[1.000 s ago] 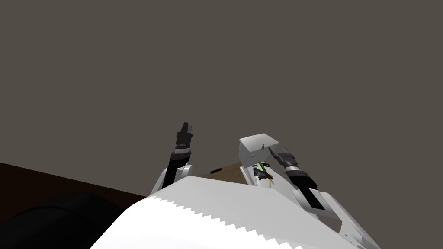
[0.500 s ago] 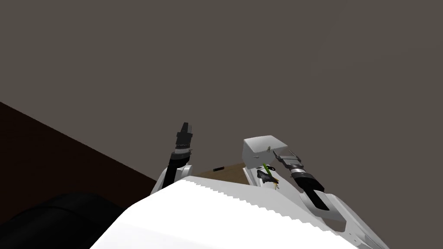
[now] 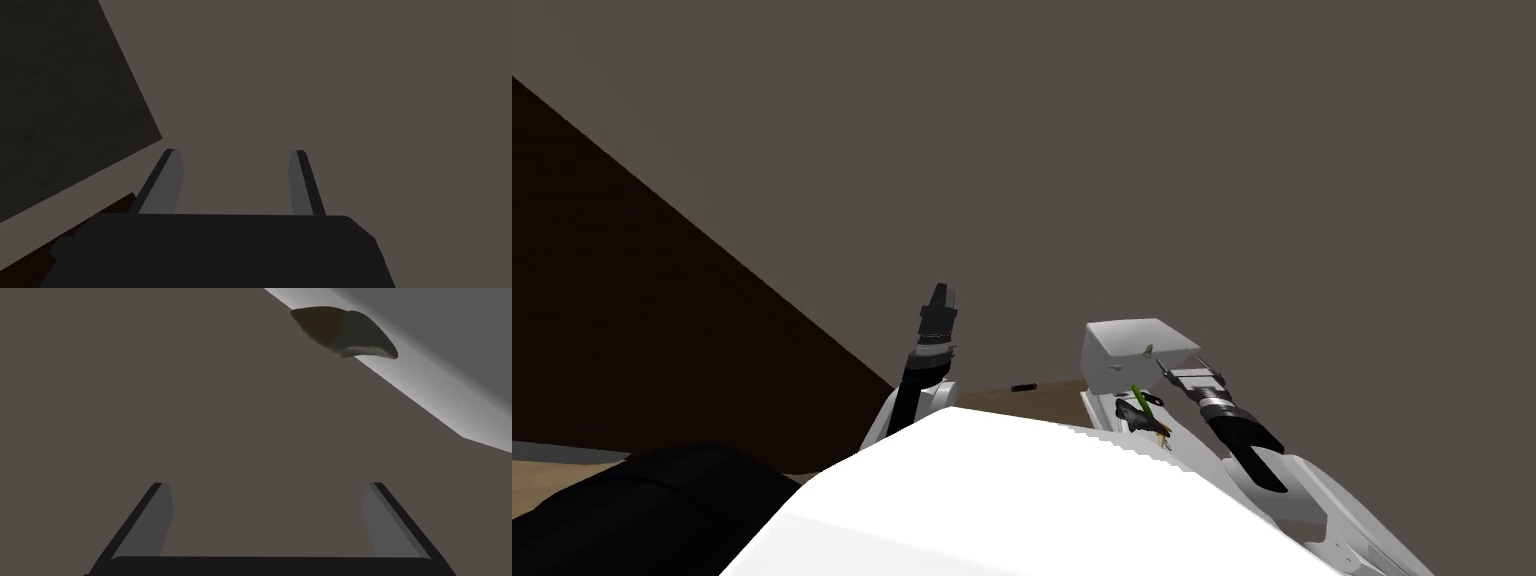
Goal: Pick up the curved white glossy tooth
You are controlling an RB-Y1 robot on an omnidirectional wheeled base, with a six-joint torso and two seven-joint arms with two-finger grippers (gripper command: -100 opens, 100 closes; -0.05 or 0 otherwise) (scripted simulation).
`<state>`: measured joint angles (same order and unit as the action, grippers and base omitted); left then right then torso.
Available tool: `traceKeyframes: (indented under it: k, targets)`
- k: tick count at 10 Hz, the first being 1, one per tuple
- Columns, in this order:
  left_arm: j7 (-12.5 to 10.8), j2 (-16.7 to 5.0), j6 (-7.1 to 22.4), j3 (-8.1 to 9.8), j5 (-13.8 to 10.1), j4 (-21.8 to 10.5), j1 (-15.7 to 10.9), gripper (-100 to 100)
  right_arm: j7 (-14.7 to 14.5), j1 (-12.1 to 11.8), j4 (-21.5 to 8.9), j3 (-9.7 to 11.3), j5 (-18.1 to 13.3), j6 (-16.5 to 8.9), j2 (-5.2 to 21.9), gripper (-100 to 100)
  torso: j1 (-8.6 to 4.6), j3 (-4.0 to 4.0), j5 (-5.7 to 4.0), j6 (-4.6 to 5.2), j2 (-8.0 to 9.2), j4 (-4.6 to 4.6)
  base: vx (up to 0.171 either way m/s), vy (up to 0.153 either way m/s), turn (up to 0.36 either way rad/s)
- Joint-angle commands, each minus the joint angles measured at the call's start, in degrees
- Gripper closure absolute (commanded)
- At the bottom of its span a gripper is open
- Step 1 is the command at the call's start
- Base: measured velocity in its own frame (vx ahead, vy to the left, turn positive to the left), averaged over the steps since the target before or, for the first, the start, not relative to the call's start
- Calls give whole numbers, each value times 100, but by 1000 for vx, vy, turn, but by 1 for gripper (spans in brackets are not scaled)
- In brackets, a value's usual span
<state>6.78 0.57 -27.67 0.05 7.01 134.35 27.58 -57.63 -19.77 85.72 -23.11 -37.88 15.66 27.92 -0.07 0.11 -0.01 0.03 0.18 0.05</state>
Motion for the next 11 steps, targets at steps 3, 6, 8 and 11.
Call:
traceKeyframes:
  k: [3,6,8,11]
  targets:
    - [0,0,0,0,0,0,0,0,-587,166,-477,-91,-262,-121,181,-100,-4,1,-1,0,1,0,-52,4,147]
    - [0,0,0,1,0,0,1,0,-1084,331,-1018,-202,-592,-210,365,-100,-6,-2,-2,5,-3,0,-46,5,190]
    - [0,0,0,1,0,0,1,0,-1390,414,-1282,-248,-749,-245,446,-100,-5,-2,-1,7,-4,-1,-44,2,161]
    - [0,0,0,1,0,0,1,0,-1813,497,-1567,-289,-899,-275,520,-100,-7,-1,-1,3,-2,0,-46,1,124]
